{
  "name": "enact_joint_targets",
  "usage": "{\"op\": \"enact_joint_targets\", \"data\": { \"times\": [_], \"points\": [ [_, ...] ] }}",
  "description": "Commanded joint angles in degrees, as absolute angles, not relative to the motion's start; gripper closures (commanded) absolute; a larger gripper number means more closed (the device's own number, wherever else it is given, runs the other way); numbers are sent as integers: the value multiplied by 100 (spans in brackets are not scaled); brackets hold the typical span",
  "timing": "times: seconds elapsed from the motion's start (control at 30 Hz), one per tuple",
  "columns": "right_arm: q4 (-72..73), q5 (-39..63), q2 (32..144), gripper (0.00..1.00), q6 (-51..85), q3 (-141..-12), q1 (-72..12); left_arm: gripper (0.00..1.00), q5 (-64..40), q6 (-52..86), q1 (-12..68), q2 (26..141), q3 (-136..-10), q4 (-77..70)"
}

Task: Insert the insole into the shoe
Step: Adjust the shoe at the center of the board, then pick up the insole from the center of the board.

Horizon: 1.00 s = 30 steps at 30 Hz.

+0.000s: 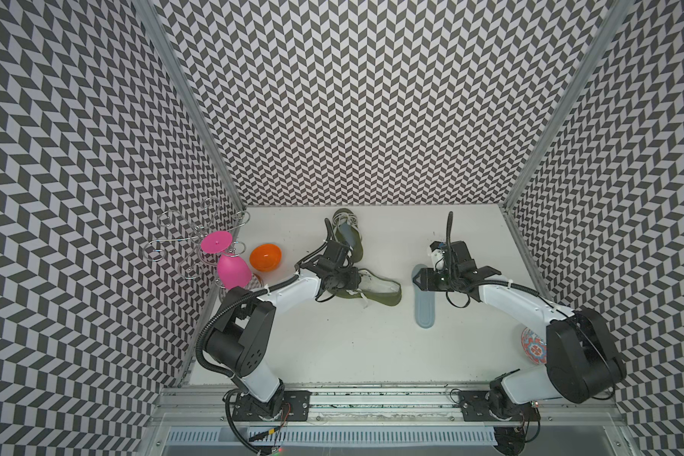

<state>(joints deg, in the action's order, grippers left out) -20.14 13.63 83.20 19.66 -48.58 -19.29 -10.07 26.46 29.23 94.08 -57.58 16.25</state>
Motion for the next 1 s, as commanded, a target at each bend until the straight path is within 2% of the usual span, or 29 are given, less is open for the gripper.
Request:
{"op": "enact_joint_targets", "data": {
  "times": [0.0,0.23,0.6,0.97],
  "points": [
    [-2130,787,7997,52,2213,-4573,-1770,58,-791,2557,2936,9114,-5999,1697],
    [-2156,441,7941,54,2205,-4328,-1587,50,-931,2295,2936,8892,-6230,1982],
    [-1566,1036,8580,61,2195,-4131,-1573,43,-1056,1906,2966,8395,-6563,2247],
    [-1214,1089,9077,87,2327,-4143,-1580,42,-727,1774,2971,8120,-6851,2474]
  ]
}}
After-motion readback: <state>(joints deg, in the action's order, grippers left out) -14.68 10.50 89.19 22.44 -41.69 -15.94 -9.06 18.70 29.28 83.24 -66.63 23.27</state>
